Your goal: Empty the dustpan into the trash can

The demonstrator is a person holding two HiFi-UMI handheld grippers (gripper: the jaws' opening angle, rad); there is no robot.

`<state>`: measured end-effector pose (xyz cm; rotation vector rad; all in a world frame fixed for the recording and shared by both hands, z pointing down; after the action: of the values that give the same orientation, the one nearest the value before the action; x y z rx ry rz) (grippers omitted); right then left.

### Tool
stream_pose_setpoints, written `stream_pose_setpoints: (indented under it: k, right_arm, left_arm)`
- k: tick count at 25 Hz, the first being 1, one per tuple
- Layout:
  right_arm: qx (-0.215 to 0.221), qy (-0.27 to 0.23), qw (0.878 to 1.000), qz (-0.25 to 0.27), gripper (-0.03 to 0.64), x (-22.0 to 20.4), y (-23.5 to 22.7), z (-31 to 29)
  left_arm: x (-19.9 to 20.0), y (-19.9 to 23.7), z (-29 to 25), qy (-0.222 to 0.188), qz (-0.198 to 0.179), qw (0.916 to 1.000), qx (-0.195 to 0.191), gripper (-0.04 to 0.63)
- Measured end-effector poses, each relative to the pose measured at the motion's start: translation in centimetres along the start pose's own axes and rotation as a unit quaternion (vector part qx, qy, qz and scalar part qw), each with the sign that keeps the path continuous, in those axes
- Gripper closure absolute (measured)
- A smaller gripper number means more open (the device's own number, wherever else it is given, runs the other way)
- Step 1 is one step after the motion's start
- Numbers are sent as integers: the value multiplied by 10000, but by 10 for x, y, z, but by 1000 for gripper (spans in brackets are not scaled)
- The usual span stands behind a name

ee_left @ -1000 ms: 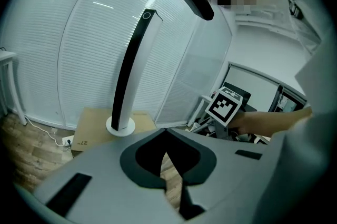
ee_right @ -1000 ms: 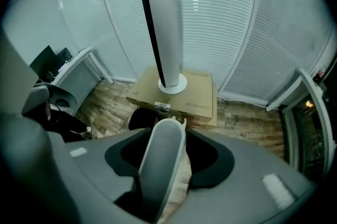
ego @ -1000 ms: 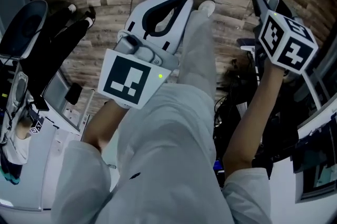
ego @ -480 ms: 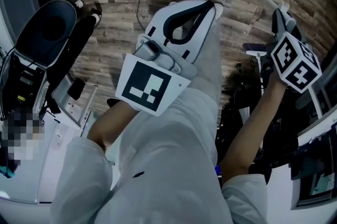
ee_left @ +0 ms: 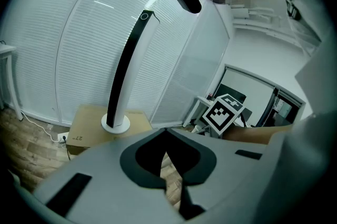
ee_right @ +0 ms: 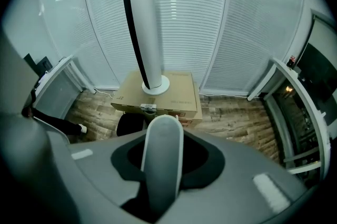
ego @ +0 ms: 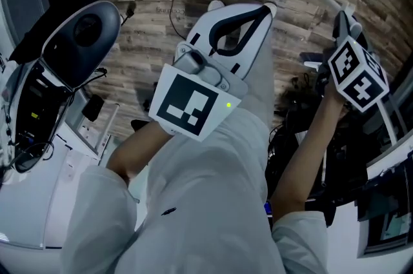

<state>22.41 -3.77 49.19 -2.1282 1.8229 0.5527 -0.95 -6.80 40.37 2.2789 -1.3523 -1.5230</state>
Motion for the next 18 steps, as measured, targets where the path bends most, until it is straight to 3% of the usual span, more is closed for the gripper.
stream_pose_setpoints:
  k: [8,10,13,18]
  right_arm:
    - [-157,-189,9994,-229,503,-27,5,39]
    - [-164,-310,9991,-241,503,-28,9,50]
    - [-229,-429,9983,-331,503,-37,13,70]
    - [-360,-566,9966,-474,503,-49,21,116]
  left_arm:
    - [-8,1,23,6,56,10000,-37,589]
    - [-7,1,29,-72,204,9996,-178,589]
    - [-9,-4,37,-65,47,9987,-500,589]
    - [-12,0,57,42,-187,9995,-238,589]
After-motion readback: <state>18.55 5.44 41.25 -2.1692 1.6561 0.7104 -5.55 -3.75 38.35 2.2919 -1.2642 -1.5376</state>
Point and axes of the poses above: the fingertips, and each gripper's own axes: z backward along the fingers, y to its left, x out of its top, the point moved 5 cm from there along z, backward along the fingers, and after that the axes turned 7 degrees about z, right-handed, at the moved point
